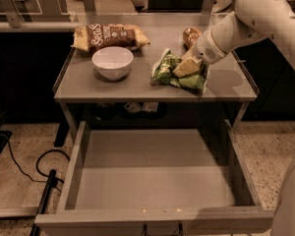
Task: Pick green jalapeno chip bag from top drawer and place on counter
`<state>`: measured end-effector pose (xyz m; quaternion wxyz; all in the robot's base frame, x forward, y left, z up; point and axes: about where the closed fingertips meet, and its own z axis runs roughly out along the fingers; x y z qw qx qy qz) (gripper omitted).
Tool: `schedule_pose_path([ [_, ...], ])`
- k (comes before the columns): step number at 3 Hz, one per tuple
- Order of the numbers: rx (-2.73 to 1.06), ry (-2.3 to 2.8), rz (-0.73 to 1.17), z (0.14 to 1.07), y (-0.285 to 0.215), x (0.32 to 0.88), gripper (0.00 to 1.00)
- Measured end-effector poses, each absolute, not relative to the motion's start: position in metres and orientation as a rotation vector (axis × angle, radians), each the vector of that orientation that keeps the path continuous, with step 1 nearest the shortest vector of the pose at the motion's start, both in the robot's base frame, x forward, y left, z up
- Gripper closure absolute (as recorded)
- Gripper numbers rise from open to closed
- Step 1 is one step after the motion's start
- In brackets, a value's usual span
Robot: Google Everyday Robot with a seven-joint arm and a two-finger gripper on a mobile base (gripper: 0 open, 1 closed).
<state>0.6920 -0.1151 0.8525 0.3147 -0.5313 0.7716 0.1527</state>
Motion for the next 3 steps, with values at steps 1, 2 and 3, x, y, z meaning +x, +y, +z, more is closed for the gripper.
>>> schedule_pose_path([
  [1, -1.400, 2.033, 0.403, 0.8523, -0.1150, 0.6923, 0.81],
  [2, -1.400, 2.033, 0.403, 0.8523, -0.1150, 0.6923, 0.58],
  [3, -1.400, 2.033, 0.403, 0.8522, -0.1149, 0.6923, 0.34],
])
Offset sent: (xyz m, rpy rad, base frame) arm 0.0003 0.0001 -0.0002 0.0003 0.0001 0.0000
